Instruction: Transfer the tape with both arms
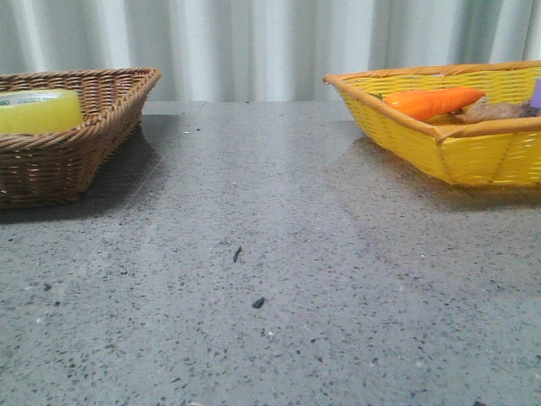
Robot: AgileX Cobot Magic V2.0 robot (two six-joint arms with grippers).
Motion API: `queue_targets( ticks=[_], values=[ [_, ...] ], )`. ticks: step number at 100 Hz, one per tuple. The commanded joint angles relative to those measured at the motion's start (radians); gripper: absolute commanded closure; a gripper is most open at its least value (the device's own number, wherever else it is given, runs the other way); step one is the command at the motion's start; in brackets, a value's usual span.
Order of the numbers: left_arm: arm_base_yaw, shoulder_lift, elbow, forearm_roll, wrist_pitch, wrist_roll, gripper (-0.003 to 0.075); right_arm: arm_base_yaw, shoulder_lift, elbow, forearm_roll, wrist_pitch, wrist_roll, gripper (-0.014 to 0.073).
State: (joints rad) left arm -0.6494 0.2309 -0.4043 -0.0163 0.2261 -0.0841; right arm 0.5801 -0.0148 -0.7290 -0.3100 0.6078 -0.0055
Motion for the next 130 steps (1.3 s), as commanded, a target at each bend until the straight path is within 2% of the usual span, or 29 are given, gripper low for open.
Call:
queue_targets(
  ticks=[1,20,30,56,75,78,95,113,130],
  values=[
    [-0.008,0.008,-0.018,-0.009,-0.082,-0.009,0.0741,-0.001,-0.01,-0.018,-0.024,-0.071,-0.007,0.0655],
    [-0.003,0.002,0.001,0.008,-0.102,-0.002,0.0741,-0.001,-0.01,-0.018,-0.024,-0.071,-0.007,0.0655],
    [0.039,-0.024,0.05,0.128,-0.129,0.076,0.0741,-0.001,-0.01,-0.018,-0.024,-0.071,-0.007,0.0655],
    [0.352,-0.164,0.305,0.125,-0.174,0.084,0.0741,-0.001,-0.01,-0.018,-0.024,-0.071,-0.007,0.0655],
    [0.493,-0.225,0.419,0.046,-0.184,0.079,0.0741,-0.001,-0.01,-0.018,-0.024,-0.071,-0.007,0.0655],
    [0.5,-0.227,0.416,0.046,-0.126,0.079,0.0741,-0.001,-0.01,-0.018,-0.024,-0.071,-0.007,0.0655],
    [0.505,-0.231,0.416,0.04,0.018,0.084,0.0741,-0.001,-0.01,-0.018,-0.024,-0.069,-0.007,0.0655],
    [0.505,-0.256,0.418,-0.044,0.03,0.084,0.0741,-0.001,-0.01,-0.018,-0.024,-0.069,-0.007,0.0655],
    [0.505,-0.261,0.418,-0.048,0.026,0.084,0.0741,-0.001,-0.01,-0.018,-0.024,-0.069,-0.007,0.0655]
  ],
)
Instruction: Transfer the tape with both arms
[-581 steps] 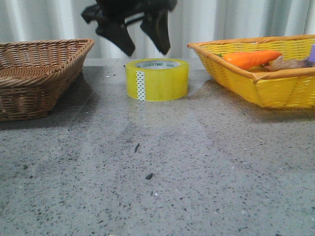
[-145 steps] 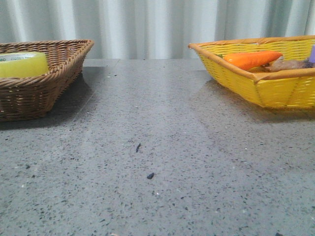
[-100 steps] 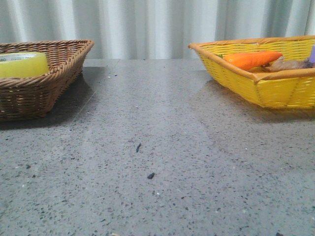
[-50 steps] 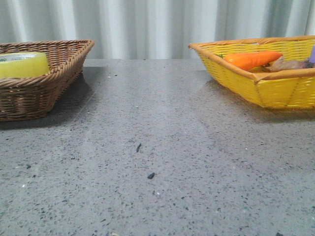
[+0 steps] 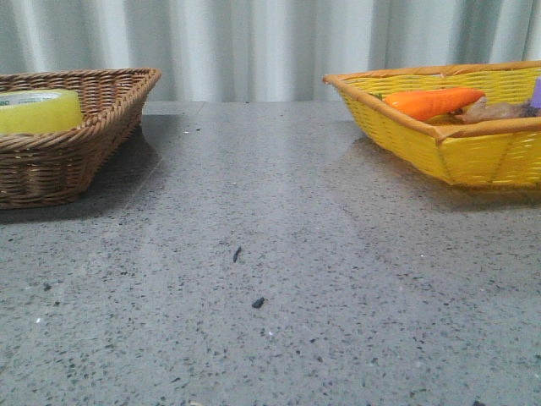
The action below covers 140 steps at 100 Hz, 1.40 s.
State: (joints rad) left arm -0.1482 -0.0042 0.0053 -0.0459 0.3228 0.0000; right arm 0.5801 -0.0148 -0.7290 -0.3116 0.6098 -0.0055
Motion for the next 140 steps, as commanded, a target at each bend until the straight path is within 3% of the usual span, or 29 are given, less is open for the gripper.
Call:
queue_targets(
  ticks=[1,62,81,89,98,109,117,128,137,140],
  values=[
    [0.004,-0.026,0.008,-0.018,-0.07,0.0,0.0741,-0.001,-0.01,-0.018,-0.022,-0.071,-0.007,0.0655],
    [0.004,-0.026,0.008,-0.018,-0.07,0.0,0.0741,-0.001,-0.01,-0.012,-0.022,-0.073,-0.007,0.0655],
    [0.004,-0.026,0.008,-0.018,-0.07,0.0,0.0741,-0.007,-0.01,0.076,-0.019,-0.075,-0.007,0.0655],
    [0.004,-0.026,0.008,-0.018,-0.07,0.0,0.0741,-0.029,-0.011,0.149,-0.099,-0.034,-0.007,0.0655],
    [0.004,-0.026,0.008,-0.018,-0.07,0.0,0.0741,-0.083,-0.011,0.248,-0.1,-0.062,-0.007,0.0655],
    [0.004,-0.026,0.008,-0.018,-0.07,0.0,0.0741,-0.215,-0.01,0.396,0.082,-0.2,-0.007,0.0655],
    [0.004,-0.026,0.008,-0.018,-0.07,0.0,0.0741,-0.319,-0.003,0.531,0.227,-0.353,-0.007,0.0655],
    [0.004,-0.026,0.008,-0.018,-0.07,0.0,0.0741,-0.46,-0.005,0.685,0.265,-0.593,-0.007,0.0655],
    [0.004,-0.026,0.008,-0.018,-0.07,0.0,0.0741,-0.557,-0.009,0.762,0.28,-0.632,-0.007,0.0655],
    [0.004,-0.026,0.008,-0.018,-0.07,0.0,0.0741,-0.582,-0.011,0.763,0.29,-0.579,-0.007,0.0655]
  ],
)
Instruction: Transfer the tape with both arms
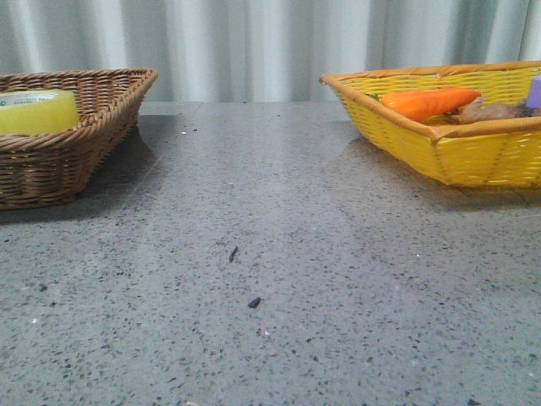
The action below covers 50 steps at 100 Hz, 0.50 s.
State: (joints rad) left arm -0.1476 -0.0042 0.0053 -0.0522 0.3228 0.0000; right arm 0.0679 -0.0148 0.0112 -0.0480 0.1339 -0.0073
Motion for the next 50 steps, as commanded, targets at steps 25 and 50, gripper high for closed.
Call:
queue_targets(
  ticks=[25,50],
  values=[
    [0.004,-0.026,0.008,-0.012,-0.07,0.0,0.0741,-0.137,-0.012,0.022,0.036,0.148,-0.005,0.0655],
    [0.004,-0.026,0.008,-0.012,-0.07,0.0,0.0741,-0.137,-0.012,0.022,0.036,0.179,-0.005,0.0655]
  ],
)
